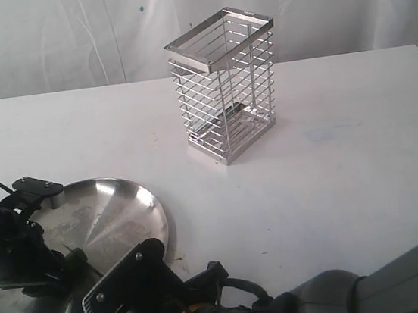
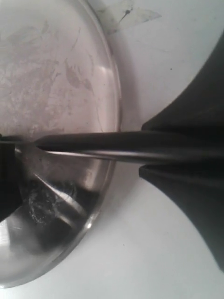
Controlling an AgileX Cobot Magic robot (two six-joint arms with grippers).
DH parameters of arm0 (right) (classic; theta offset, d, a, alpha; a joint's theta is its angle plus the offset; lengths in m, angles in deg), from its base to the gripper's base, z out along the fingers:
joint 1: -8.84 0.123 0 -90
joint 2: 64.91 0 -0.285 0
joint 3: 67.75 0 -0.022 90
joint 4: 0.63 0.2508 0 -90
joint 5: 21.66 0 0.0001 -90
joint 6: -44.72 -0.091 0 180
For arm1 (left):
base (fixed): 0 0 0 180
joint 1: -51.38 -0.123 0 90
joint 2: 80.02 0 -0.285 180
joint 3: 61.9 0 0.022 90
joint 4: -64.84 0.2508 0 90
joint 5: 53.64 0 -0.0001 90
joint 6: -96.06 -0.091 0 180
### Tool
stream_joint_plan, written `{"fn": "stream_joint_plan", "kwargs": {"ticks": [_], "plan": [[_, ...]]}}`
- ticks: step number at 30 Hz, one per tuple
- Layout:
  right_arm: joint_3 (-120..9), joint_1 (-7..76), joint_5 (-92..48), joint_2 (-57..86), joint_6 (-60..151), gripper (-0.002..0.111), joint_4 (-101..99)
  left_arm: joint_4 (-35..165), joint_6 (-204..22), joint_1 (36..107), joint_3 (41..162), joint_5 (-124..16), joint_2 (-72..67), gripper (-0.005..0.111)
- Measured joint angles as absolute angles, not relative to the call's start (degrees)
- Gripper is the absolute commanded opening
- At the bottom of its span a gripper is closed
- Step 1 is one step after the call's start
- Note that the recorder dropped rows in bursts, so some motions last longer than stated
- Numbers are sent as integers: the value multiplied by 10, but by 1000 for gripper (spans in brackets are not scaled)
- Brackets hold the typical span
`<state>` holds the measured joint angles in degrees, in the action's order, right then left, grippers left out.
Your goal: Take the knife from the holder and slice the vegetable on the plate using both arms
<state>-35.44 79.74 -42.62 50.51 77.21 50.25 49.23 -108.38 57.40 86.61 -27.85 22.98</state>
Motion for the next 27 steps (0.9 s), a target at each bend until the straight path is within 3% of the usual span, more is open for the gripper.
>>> {"fn": "stream_joint_plan", "kwargs": {"ticks": [13, 16, 21, 27], "plan": [[-361, 771, -342, 505, 782, 0, 509, 492, -1084, 574, 866, -284, 230, 52], [-361, 771, -340, 505, 783, 0, 511, 492, -1084, 574, 866, -284, 230, 47], [-360, 771, -333, 505, 783, 0, 513, 488, -1075, 574, 866, -284, 230, 28], [-358, 771, -329, 504, 783, 0, 513, 487, -1073, 574, 866, -283, 230, 23]]}}
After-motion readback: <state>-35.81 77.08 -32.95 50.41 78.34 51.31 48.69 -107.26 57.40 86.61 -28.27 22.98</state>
